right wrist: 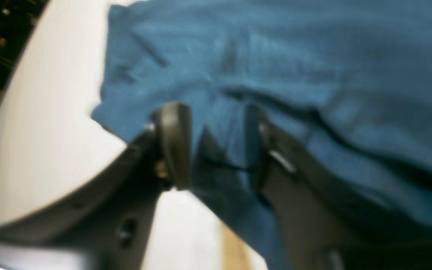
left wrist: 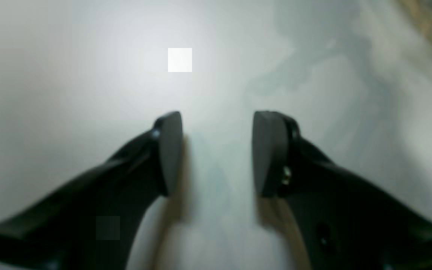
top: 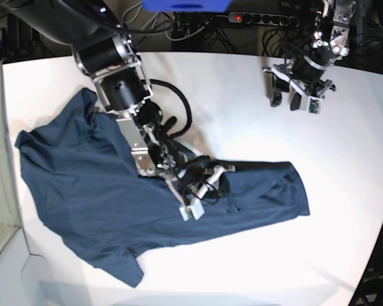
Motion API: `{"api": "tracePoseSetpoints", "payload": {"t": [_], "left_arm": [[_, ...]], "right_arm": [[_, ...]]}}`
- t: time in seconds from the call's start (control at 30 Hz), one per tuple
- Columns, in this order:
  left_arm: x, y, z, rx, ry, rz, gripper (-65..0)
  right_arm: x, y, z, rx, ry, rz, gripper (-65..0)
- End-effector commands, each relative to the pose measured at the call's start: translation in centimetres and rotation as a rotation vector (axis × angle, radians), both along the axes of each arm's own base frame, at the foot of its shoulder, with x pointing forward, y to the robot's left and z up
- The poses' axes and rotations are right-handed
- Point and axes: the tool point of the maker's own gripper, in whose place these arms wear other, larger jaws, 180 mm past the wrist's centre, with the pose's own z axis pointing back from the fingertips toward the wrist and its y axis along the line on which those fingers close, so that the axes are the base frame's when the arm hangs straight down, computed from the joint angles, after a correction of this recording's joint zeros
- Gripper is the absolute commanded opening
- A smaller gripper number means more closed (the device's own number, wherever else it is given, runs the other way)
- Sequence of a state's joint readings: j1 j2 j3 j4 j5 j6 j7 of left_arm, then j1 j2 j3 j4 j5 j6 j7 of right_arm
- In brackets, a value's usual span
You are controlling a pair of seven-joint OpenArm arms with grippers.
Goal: Layout the t-shirt on the table in an organized manner, then fold the t-shirt properly
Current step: 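Reach the right gripper into the shirt middle and grasp the bunched fabric, then pull the bunched fabric with the right gripper toward the collar to smooth it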
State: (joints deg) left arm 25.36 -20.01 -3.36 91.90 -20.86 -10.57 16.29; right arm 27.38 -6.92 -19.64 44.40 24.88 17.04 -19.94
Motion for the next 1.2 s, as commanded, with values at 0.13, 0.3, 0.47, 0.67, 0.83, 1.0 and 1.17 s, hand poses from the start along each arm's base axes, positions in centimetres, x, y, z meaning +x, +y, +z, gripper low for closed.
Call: {"api": "tracePoseSetpoints", "payload": {"t": [0.13,0.3,0.47,0.67,0.83,1.0,1.17], "left_arm": [[-0.3,0.6,-0.6,0.003,0.009,0.011,-35.3],[-0.3,0.8,-0.7,0.004,0.011,0.015,-35.3],[-0.4,0.7,-0.7,0.004,0.012,0.013,-35.3],[0.5,0.7,-0.3,0.003,-0.006,0.013,-35.3],[0.7,0.9,0.0,0.007,-0.016,0.016,-35.3],[2.1,3.3,1.4,0.038,-0.061,0.059,-35.3],[2.7,7.9,3.0,0.090,-0.104,0.161,-35.4]], "right_arm": [[1.3,1.3,0.6,0.020,0.010,0.005,-65.0],[1.8,1.7,2.8,0.045,-0.049,0.010,-65.0],[0.8,2.7,6.4,0.076,-0.123,0.049,-65.0],[-2.1,3.2,10.2,0.096,-0.184,0.102,-65.0],[-6.8,3.6,11.2,0.122,-0.184,0.136,-65.0],[-12.4,6.3,11.3,0.153,-0.170,0.231,-65.0],[-15.5,6.2,11.9,0.177,-0.175,0.247,-65.0]]}}
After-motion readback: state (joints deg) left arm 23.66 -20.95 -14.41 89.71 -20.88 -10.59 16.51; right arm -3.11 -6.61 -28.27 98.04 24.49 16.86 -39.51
